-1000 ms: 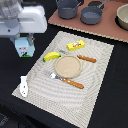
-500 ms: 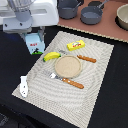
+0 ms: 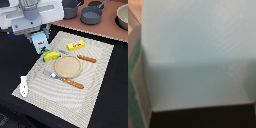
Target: Interact with the objects in diverse but meaningful ways.
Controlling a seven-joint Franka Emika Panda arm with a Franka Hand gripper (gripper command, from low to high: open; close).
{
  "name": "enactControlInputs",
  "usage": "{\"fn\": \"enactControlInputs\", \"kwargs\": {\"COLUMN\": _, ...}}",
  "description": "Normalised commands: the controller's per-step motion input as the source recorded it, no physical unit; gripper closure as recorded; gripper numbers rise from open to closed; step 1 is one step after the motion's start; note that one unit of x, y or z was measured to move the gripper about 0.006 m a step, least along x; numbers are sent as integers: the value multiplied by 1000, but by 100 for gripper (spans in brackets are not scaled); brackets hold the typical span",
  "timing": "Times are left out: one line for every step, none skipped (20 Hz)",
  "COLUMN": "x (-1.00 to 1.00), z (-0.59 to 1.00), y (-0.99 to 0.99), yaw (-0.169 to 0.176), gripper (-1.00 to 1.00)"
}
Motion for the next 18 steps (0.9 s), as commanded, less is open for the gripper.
{"fn": "enactControlInputs", "kwargs": {"x": 631, "z": 366, "y": -406, "yaw": 33, "gripper": 100}}
{"fn": "enactControlInputs", "kwargs": {"x": 780, "z": 431, "y": -466, "yaw": 0, "gripper": 100}}
{"fn": "enactControlInputs", "kwargs": {"x": 731, "z": 466, "y": -511, "yaw": -35, "gripper": 100}}
{"fn": "enactControlInputs", "kwargs": {"x": 700, "z": 514, "y": -523, "yaw": -72, "gripper": 100}}
{"fn": "enactControlInputs", "kwargs": {"x": 726, "z": 577, "y": -509, "yaw": -75, "gripper": 100}}
{"fn": "enactControlInputs", "kwargs": {"x": 757, "z": 620, "y": -491, "yaw": -68, "gripper": 100}}
{"fn": "enactControlInputs", "kwargs": {"x": 774, "z": 663, "y": -489, "yaw": -66, "gripper": 100}}
{"fn": "enactControlInputs", "kwargs": {"x": 769, "z": 671, "y": -500, "yaw": -71, "gripper": 100}}
{"fn": "enactControlInputs", "kwargs": {"x": 760, "z": 683, "y": -511, "yaw": -77, "gripper": 100}}
{"fn": "enactControlInputs", "kwargs": {"x": 754, "z": 680, "y": -477, "yaw": -90, "gripper": 100}}
{"fn": "enactControlInputs", "kwargs": {"x": 749, "z": 674, "y": -417, "yaw": -114, "gripper": 100}}
{"fn": "enactControlInputs", "kwargs": {"x": 734, "z": 609, "y": -423, "yaw": -120, "gripper": 100}}
{"fn": "enactControlInputs", "kwargs": {"x": 723, "z": 523, "y": -434, "yaw": -119, "gripper": 100}}
{"fn": "enactControlInputs", "kwargs": {"x": 706, "z": 423, "y": -443, "yaw": -107, "gripper": 100}}
{"fn": "enactControlInputs", "kwargs": {"x": 726, "z": 317, "y": -400, "yaw": -77, "gripper": 100}}
{"fn": "enactControlInputs", "kwargs": {"x": 709, "z": 191, "y": -423, "yaw": -70, "gripper": 100}}
{"fn": "enactControlInputs", "kwargs": {"x": 729, "z": 154, "y": -454, "yaw": -60, "gripper": 100}}
{"fn": "enactControlInputs", "kwargs": {"x": 746, "z": 106, "y": -503, "yaw": -47, "gripper": 100}}
